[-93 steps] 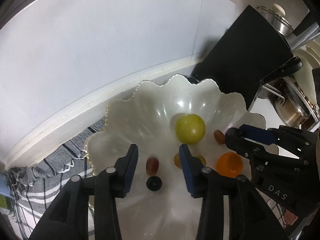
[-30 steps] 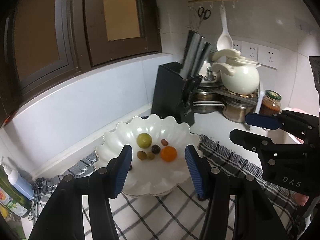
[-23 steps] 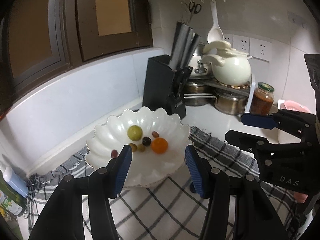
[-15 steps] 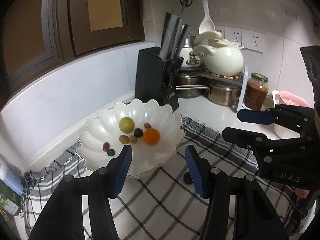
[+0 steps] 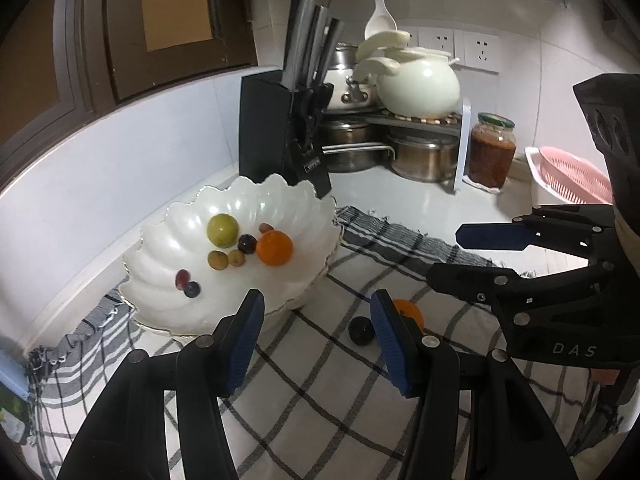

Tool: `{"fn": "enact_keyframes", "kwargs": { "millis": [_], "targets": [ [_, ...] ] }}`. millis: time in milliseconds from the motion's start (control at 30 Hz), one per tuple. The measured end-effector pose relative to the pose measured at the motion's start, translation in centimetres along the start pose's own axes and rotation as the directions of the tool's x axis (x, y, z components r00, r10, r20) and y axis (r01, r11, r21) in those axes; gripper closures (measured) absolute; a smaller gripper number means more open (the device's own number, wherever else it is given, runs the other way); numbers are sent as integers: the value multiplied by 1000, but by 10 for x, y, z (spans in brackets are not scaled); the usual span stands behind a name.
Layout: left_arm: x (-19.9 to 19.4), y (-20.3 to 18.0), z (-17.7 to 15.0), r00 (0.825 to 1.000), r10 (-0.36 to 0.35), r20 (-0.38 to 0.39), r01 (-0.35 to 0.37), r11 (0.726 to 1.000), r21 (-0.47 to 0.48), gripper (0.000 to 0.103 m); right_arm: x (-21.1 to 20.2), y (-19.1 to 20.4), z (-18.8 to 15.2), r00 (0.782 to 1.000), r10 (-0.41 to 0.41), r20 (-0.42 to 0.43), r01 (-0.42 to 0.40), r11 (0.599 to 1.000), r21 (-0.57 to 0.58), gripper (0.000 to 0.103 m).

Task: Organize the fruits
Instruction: 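Lift both open tools out of the bowl back toward the orange on the towel, then grasp the orange with the right tool while the left tool grasps the dark plum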

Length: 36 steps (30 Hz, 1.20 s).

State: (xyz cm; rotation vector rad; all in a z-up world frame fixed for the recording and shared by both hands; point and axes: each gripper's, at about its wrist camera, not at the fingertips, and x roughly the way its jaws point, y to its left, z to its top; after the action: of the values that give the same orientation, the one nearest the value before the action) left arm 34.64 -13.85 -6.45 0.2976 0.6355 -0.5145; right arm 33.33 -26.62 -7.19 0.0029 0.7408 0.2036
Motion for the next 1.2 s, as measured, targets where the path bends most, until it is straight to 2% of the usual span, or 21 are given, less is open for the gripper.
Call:
{"fn": "enact_keyframes", "kwargs": {
  "millis": [133,333,767,1000,1200],
  "targets": [
    [11,-1,-8,1000,-23,-18,24,1000,10,48,9,1,-9,1000,-5,-29,5,1000,2,57],
    [29,-7,-20,999,-33,-37,37,996,87,49,24,2,-20,997,-8,-77,7,1000,-11,57],
    [64,-10,-31,986,-128,-110,146,973,179,54,52,3,-22,991,34,-133,-32,999,16,57],
    [80,-6,-32,977,-164,-137,183,972,145,58,68,-2,-25,984,64,-168,-54,997,63,57],
    [88,-7,-31,967,-204,-153,222,968,115,62,72,-4,-23,983,56,-173,-49,998,46,57]
  ]
}}
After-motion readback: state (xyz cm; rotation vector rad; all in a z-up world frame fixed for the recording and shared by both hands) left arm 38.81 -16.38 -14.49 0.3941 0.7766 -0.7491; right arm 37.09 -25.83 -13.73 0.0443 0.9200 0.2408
